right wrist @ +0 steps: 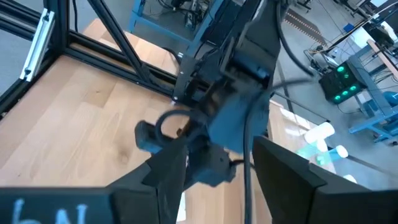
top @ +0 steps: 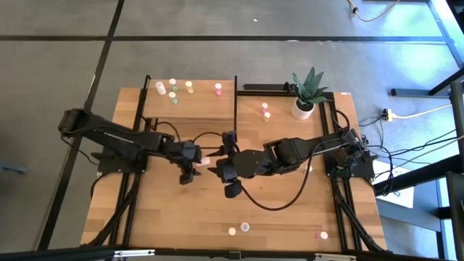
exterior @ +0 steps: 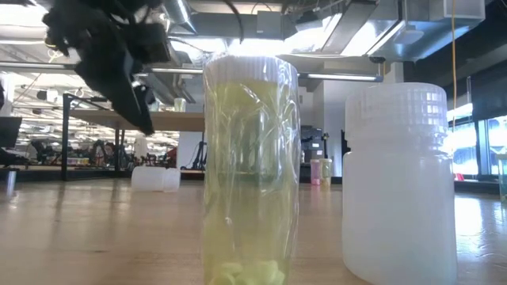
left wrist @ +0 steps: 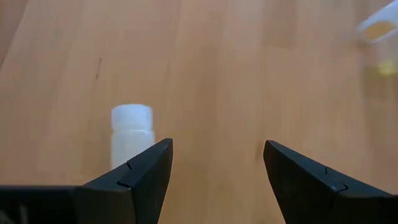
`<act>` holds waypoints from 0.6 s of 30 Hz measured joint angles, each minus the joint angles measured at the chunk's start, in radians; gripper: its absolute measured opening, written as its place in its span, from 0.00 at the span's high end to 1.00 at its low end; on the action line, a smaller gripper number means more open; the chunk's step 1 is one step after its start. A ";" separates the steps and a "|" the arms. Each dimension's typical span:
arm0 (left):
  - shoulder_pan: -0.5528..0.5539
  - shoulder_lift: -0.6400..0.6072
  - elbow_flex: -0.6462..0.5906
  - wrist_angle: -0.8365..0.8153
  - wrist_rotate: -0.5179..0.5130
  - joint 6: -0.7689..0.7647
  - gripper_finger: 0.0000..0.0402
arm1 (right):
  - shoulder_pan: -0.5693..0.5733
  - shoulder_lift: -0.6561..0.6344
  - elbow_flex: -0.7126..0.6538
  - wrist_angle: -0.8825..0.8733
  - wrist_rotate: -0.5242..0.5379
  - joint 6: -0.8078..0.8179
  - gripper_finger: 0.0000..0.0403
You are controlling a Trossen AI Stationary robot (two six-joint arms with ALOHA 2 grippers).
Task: Pick and place medicine bottles onto shelf by color
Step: Put the top white pill bottle aligned with the other white pill bottle on the shelf
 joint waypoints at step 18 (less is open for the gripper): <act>0.122 0.208 0.000 0.132 -0.035 0.016 0.39 | 0.000 0.001 -0.001 0.000 0.000 0.000 0.54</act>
